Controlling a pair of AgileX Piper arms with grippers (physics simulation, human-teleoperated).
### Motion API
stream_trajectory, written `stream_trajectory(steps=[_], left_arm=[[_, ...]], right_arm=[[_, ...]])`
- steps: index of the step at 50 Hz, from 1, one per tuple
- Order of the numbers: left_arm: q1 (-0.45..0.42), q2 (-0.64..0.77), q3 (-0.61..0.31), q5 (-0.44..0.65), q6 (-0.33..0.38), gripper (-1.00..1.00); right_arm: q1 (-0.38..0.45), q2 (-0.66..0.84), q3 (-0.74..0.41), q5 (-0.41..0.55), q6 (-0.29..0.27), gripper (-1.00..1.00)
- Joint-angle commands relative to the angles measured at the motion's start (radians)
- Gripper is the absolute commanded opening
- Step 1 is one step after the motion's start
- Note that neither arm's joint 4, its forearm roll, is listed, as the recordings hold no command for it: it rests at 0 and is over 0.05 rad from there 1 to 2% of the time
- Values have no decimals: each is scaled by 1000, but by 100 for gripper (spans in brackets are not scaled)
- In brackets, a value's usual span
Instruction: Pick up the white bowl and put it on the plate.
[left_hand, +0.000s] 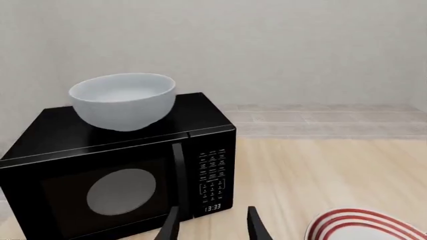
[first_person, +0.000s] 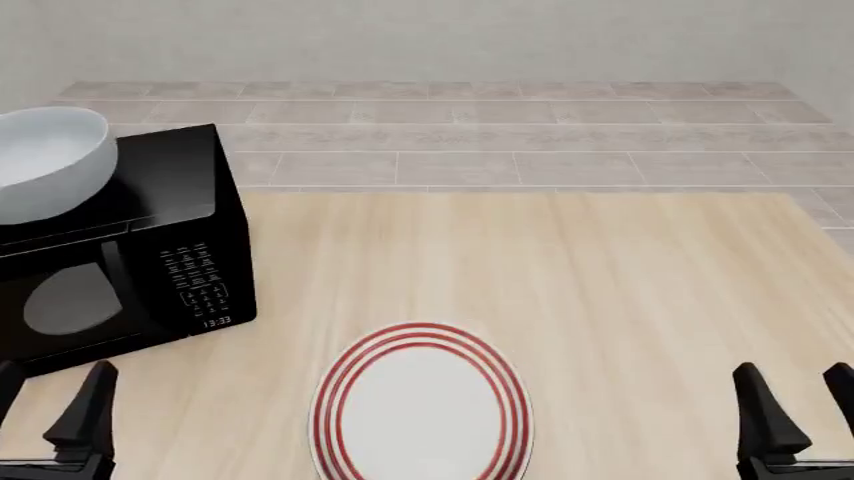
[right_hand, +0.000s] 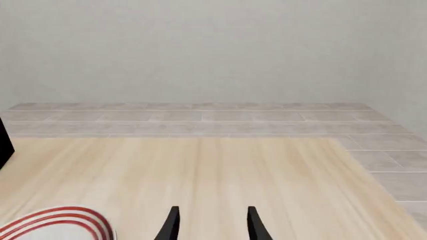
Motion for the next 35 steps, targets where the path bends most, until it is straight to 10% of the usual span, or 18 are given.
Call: stream_trajectory(steps=[1, 35], left_arm=[[8, 18, -34, 20, -20, 100], [75, 403, -681, 329, 318, 100]], right_arm=[[0, -1, 0, 1, 0, 100], [0, -1, 2, 0, -1, 100]])
